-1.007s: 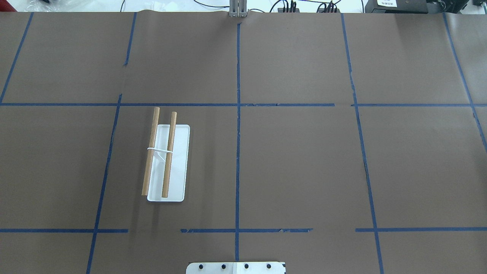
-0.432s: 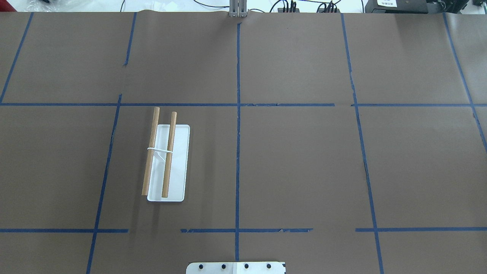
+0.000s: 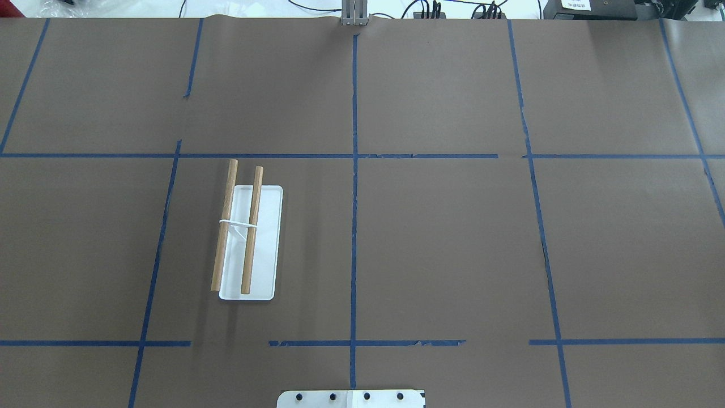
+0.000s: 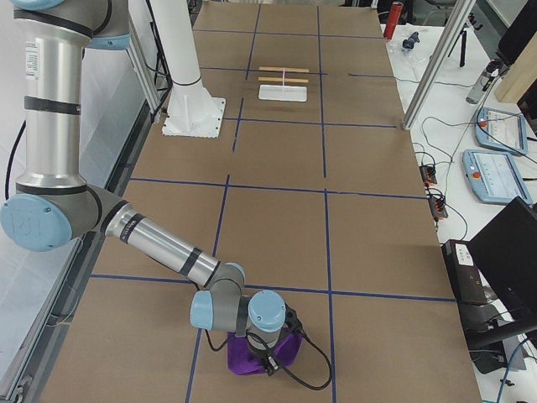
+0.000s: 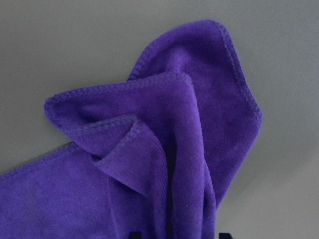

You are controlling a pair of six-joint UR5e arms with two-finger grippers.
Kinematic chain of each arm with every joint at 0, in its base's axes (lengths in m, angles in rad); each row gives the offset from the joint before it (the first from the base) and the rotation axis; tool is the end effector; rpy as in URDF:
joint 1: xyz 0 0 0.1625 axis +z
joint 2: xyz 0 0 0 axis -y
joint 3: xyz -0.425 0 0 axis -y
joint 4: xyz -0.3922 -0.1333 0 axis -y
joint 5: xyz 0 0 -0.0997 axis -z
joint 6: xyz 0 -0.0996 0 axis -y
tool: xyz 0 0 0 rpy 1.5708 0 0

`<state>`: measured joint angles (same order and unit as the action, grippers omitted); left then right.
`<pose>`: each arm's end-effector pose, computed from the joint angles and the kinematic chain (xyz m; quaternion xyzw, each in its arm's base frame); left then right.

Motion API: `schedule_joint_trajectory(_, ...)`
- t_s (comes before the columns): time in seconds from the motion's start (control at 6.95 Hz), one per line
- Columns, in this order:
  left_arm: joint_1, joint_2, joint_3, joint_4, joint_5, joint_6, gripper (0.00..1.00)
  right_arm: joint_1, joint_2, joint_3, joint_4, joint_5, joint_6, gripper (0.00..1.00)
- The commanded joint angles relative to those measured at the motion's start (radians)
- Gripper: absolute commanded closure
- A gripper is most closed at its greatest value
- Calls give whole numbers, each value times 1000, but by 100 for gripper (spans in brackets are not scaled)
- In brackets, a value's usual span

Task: Hang towel on rack

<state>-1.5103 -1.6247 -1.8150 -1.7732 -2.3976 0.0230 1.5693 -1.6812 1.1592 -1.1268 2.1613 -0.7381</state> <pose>-0.0286 -0.5203 0.4830 0.2195 0.3934 0.1364 0.8823 0.0773 -0.3862 0.8707 0.0699 -0.2847 -0.3349 0.8955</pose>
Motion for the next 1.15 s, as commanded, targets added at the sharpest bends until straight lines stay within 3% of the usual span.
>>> schedule_joint_trajectory(0.0, -1, -3, -6, 0, 0, 0, 0, 3, -15, 5, 4, -34, -55, 96)
schedule_joint_trajectory(0.14, 1, -1, -6, 0, 0, 0, 0, 3, -3, 8, 4, -34, -58, 100)
schedule_joint_trajectory(0.43, -1, -3, -3, 1, 0, 0, 0, 8, 41, 123, -26, -28, -54, 100)
schedule_joint_trajectory(0.72, -1, -18, -4, 5, 0, -2, 0, 8, 214, 167, -240, -20, -41, 100)
schedule_joint_trajectory(0.86, 1, -35, -3, 6, 0, -27, 0, -5, 286, 212, -343, -3, 62, 100)
schedule_joint_trajectory(1.01, -1, -73, -18, 3, 0, -176, 0, -43, 307, 259, -359, 26, 194, 100)
